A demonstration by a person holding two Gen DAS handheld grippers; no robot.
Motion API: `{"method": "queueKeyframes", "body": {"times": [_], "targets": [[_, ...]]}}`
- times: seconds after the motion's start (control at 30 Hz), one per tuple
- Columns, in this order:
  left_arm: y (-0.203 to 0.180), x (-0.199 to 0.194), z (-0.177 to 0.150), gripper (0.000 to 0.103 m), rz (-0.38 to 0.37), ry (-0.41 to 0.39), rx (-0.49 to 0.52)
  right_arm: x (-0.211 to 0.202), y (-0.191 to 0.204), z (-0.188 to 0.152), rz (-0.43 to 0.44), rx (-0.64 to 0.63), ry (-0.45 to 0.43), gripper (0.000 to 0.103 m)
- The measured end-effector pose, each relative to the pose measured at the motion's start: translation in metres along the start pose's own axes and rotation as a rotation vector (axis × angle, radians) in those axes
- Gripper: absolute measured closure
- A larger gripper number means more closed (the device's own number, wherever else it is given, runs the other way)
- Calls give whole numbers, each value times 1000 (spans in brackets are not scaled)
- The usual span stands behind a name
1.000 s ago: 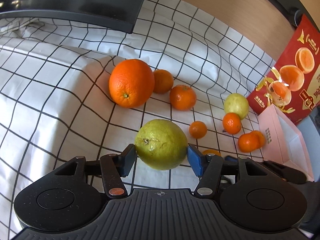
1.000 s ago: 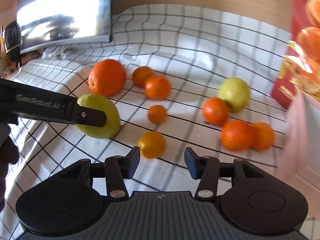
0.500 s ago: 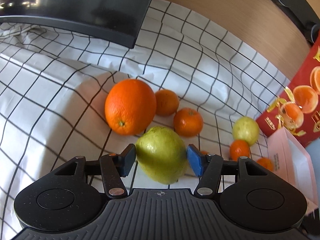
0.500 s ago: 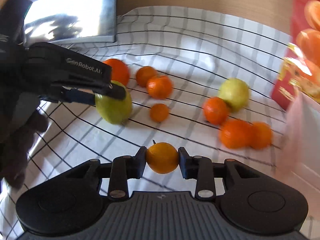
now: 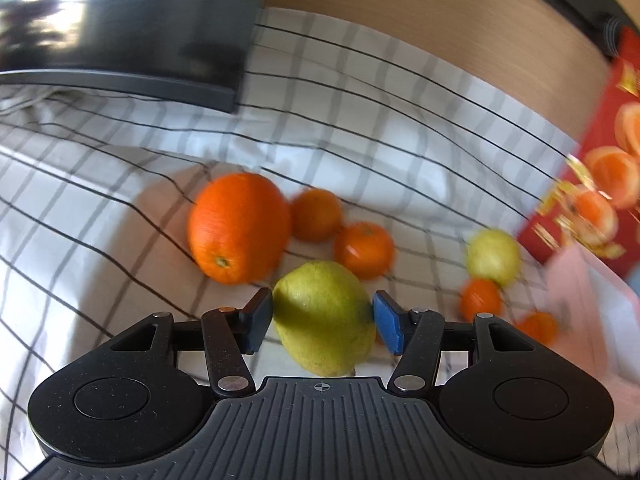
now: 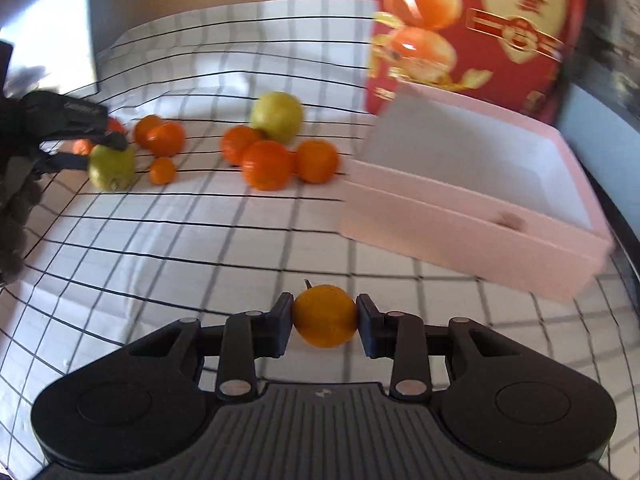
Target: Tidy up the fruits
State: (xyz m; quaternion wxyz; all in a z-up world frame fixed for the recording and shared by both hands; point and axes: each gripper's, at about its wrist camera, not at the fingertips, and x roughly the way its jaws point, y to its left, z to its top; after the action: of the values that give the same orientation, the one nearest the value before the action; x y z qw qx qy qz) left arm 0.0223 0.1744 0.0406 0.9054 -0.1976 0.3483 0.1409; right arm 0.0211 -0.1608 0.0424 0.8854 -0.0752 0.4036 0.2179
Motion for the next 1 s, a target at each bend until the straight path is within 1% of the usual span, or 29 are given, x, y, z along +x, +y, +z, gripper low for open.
{"method": "queueKeyframes", "body": {"times": [0.1,0.27,0.37,0.4,0.43,0.47,0.53,0.57,0.63,0.67,0.77,0.83,0.9,1.0], "targets": [[-3,-14,-11,43,-50,37,48,-5,-8,-6,-21,6,5,70],[-13,-42,-35,44,-161,116,103,-7,-13,-13,-29,12,24,70],[-25,-55,-51,51,-228,177,149,-9,-11,-16,-39,-2,15,70],[-31,-61,-55,62,-245,164,173,-10,-10,-17,-40,-7,14,70],[-37,-69,-58,80,-258,144,210,-10,-8,-18,-38,-9,13,70],[-43,-74,-59,93,-279,144,236,-12,-8,-19,-34,-10,12,70],[-50,-75,-57,91,-342,168,234,-12,-5,-20,-29,-13,12,70],[-55,-74,-57,91,-341,167,246,-12,-4,-20,-30,-14,10,70],[-60,-66,-59,92,-300,165,274,-12,-2,-22,-34,-20,6,69],[-60,-60,-60,92,-284,177,268,-11,-3,-22,-30,-16,10,69],[-57,-42,-61,92,-263,246,226,-11,-2,-21,-30,-20,5,69],[-54,-35,-61,92,-261,275,207,-13,-2,-23,-40,-29,-5,69],[-53,-32,-61,92,-263,276,208,-14,-4,-25,-33,-21,-1,66],[-55,-41,-61,87,-311,235,218,-16,-9,-28,-35,-8,-8,60]]}}
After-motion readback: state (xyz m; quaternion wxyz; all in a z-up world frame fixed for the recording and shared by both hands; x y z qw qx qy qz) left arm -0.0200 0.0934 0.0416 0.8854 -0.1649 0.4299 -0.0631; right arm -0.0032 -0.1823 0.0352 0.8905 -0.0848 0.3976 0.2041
